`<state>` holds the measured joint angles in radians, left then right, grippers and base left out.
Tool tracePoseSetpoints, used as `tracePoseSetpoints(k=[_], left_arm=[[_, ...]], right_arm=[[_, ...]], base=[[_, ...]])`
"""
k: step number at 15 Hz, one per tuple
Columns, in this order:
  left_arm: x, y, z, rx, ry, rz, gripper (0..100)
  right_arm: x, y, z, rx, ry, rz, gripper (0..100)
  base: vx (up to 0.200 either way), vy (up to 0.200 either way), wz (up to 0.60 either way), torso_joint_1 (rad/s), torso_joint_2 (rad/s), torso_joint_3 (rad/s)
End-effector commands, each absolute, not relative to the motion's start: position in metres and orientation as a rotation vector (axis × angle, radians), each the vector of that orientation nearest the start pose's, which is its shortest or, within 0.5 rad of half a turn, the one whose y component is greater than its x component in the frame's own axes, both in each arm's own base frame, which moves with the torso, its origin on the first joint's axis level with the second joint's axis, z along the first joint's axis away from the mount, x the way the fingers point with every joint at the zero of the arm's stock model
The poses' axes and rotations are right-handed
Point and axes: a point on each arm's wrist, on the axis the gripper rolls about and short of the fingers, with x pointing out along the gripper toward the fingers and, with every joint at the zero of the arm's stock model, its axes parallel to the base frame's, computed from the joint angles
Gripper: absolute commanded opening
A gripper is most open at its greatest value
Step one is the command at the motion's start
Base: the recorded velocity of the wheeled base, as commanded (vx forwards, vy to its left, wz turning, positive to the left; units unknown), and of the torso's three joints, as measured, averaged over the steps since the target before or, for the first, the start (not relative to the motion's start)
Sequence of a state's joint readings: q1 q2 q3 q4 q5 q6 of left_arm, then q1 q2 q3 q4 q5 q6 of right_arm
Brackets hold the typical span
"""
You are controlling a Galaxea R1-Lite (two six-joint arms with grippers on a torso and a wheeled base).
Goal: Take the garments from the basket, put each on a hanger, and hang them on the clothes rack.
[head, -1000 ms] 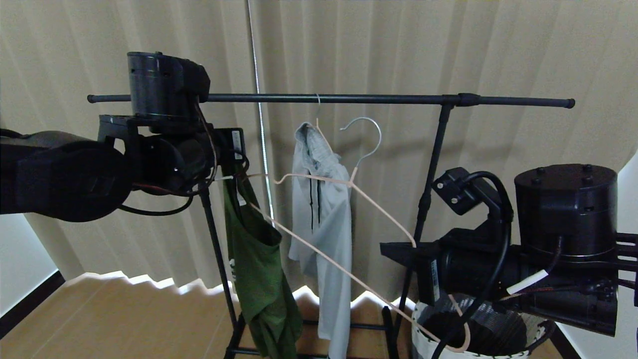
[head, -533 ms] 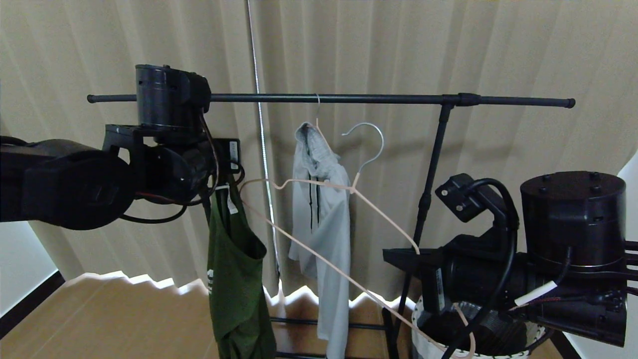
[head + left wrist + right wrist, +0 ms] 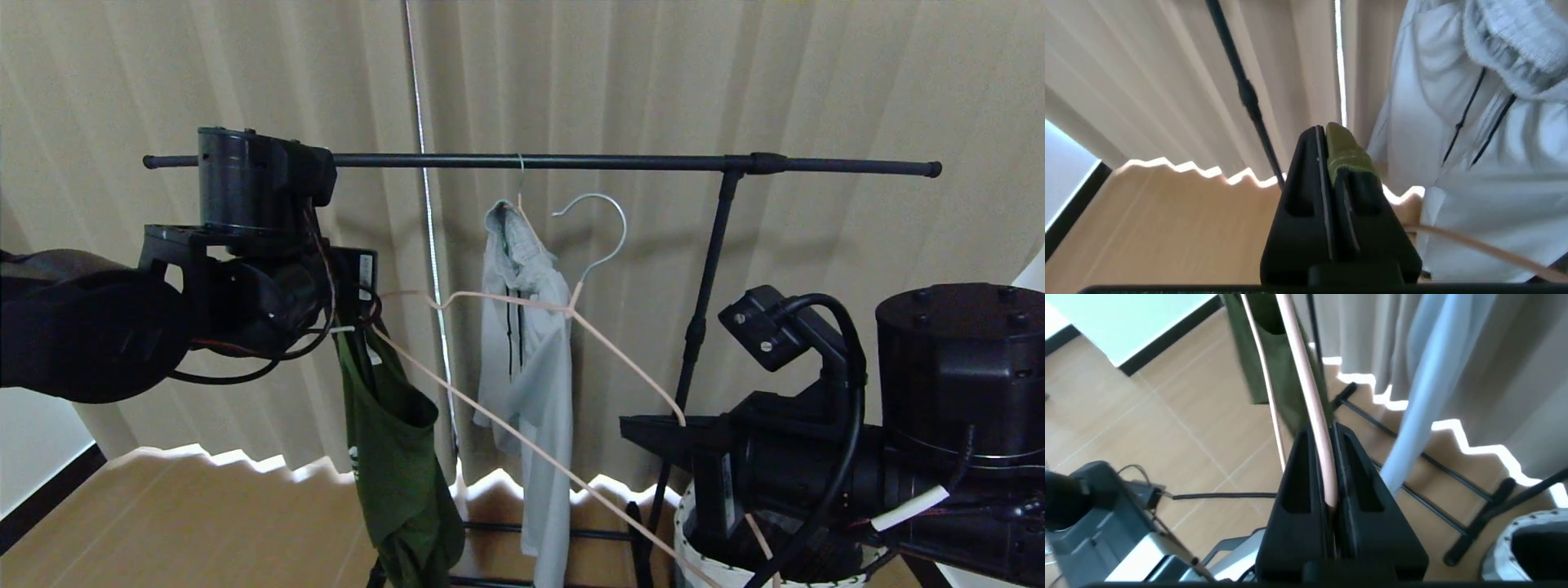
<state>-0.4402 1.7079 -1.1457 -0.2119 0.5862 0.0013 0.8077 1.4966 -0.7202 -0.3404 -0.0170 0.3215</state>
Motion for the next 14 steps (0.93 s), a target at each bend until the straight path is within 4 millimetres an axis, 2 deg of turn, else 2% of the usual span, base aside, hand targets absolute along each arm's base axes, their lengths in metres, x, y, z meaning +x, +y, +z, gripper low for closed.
tracePoseSetpoints(k=[1,5,10,14], left_arm=[[0.2903,-0.121,0.2346,0.176,0.309,0.142,0],[0.2869,-0.1228,0.2367,0.16,0.308,0.03,0],[0.2926,-0.1166,0.239,0.19,0.274,0.043,0],[0.2896,-0.1184,0.2353,0.197,0.283,0.035,0]], right_arm=[[0.1695,0.1808,0.1882,0.121,0.527,0.715,0],[0.17,0.183,0.1875,0.118,0.531,0.719,0],[0.165,0.178,0.1865,0.119,0.535,0.727,0],[0.1668,0.1804,0.1882,0.129,0.518,0.746,0]], base=[[0.0,0.0,0.0,0.0,0.0,0.0],[0.0,0.0,0.0,0.0,0.0,0.0],[0.0,0.0,0.0,0.0,0.0,0.0],[0.0,0.0,0.0,0.0,0.0,0.0]])
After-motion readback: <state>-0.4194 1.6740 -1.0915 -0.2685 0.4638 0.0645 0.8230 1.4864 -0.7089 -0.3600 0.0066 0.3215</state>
